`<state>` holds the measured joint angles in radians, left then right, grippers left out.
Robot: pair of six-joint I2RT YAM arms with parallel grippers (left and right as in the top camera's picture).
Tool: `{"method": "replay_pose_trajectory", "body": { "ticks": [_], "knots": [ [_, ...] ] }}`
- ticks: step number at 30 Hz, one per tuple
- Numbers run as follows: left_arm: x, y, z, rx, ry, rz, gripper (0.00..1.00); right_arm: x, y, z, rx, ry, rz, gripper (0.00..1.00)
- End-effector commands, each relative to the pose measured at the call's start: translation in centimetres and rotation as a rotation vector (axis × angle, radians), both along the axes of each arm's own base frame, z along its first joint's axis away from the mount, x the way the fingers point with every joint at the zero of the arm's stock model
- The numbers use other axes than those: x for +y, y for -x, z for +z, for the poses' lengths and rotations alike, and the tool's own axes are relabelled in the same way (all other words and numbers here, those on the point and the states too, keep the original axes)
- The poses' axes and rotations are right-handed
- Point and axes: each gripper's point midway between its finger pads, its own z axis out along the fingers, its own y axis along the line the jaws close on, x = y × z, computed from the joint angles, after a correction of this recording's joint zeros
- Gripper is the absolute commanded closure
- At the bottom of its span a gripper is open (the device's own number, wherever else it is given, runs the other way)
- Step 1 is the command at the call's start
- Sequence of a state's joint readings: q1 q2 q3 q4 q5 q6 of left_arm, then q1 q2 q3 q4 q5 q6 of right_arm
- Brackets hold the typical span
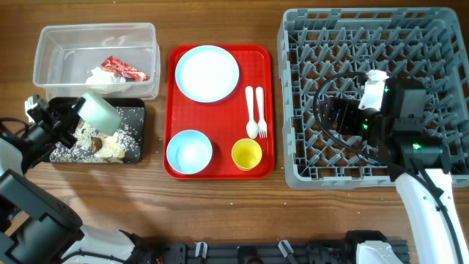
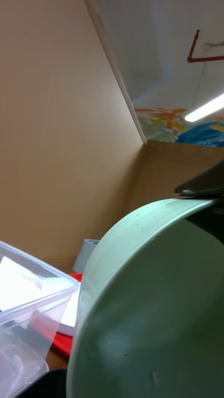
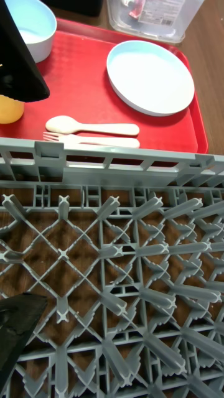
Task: Sort waste into correct bins and load items into the dishwasher rack
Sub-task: 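Move the bowl over the black tray and tip out the rice, then return the emptied green bowl to the red tray with left gripper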
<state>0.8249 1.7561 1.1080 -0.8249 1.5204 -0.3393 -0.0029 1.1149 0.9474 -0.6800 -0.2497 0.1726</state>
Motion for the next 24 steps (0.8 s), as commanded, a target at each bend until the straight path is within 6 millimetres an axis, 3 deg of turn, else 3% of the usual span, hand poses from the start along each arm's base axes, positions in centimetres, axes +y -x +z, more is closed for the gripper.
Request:
{"method": "replay_pose_trajectory", "body": {
  "ticks": [1,5,11,15,19,22,24],
  "knots": [
    [-0.1,0.0,0.8,-0.027,0.017,-0.004,0.96,-0.3,-0.3,1.2,-0.032,0.003,-0.02,0.0],
    [-1.3,-0.3,1.6,-0.048,-0.002,-0.041,0.96,-0.3,-0.4,1.3,-0.038,0.004,-0.02,0.0],
    [-4.8,-1.9,3.6,-0.077,-0.204,-0.135,0.96,-0.3,-0.4,1.2,-0.035,0.005,-0.019,0.0],
    [-10.1,-3.8,5.2,-0.082,-0.433,-0.235,0.96,-0.3,-0.4,1.2,-0.034,0.004,-0.019,0.0],
    [-18.1,-5.7,6.0,-0.181,-0.629,-0.347,0.96,-0.3,-0.4,1.2,-0.034,0.004,-0.02,0.0],
    [-23.2,-6.4,5.0,-0.225,-0.773,-0.399,0.96,-0.3,-0.4,1.2,-0.033,0.004,-0.02,0.0],
    [-25.9,-6.5,2.8,-0.182,-0.943,-0.393,0.96,-0.3,-0.3,1.1,-0.027,0.004,-0.02,0.0]
  ]
}}
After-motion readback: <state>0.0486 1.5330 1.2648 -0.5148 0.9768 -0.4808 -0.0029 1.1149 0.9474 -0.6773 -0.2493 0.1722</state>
